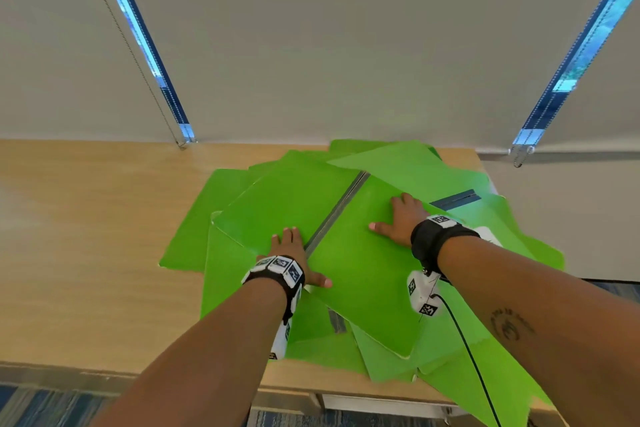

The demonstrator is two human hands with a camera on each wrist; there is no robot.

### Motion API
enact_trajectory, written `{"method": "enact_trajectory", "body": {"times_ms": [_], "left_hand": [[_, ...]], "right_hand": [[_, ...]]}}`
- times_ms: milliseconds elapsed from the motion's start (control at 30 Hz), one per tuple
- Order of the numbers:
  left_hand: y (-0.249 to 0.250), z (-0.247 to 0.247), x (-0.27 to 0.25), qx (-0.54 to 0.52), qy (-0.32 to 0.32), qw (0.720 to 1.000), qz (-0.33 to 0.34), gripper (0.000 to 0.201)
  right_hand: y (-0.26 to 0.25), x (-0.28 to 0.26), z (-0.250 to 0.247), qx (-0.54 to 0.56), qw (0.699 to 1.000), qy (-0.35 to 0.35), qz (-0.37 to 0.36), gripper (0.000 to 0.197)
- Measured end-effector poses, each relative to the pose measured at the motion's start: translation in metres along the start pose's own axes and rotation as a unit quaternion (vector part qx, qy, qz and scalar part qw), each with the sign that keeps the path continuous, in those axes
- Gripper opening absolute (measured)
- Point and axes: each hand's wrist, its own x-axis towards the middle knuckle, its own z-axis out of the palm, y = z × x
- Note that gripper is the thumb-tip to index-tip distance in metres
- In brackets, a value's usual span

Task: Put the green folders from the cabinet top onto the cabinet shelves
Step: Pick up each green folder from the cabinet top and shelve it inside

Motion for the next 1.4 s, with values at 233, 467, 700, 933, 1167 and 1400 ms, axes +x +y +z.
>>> {"method": "enact_trajectory", "body": {"times_ms": [233,467,700,933,1167,1400], "left_hand": [[0.000,-0.015,-0.015,-0.055,0.036,0.997,0.030,0.108],[0.006,-0.061,-0.034,-0.136,0.050,0.989,0.040,0.101],[0.026,-0.098,-0.061,-0.319,0.163,0.922,0.150,0.044],[-0.009,-0.105,-0.092,-0.443,0.188,0.858,0.179,0.042],[-0.027,-0.075,-0.126,-0.527,0.299,0.770,0.201,0.036],[-0.029,-0.023,-0.193,-0.563,0.399,0.684,0.236,0.015]], "right_hand": [[-0.015,0.025,-0.013,0.076,0.994,0.071,0.019,0.091],[-0.030,0.021,-0.046,0.247,0.958,0.144,0.017,0.059],[-0.073,-0.015,-0.075,0.354,0.895,0.225,-0.153,0.038],[-0.034,-0.032,-0.051,0.401,0.868,0.274,-0.105,0.105],[-0.030,-0.071,-0.009,0.683,0.679,0.234,-0.133,0.095],[-0.035,-0.163,-0.005,0.672,0.648,0.292,-0.209,0.055]]}}
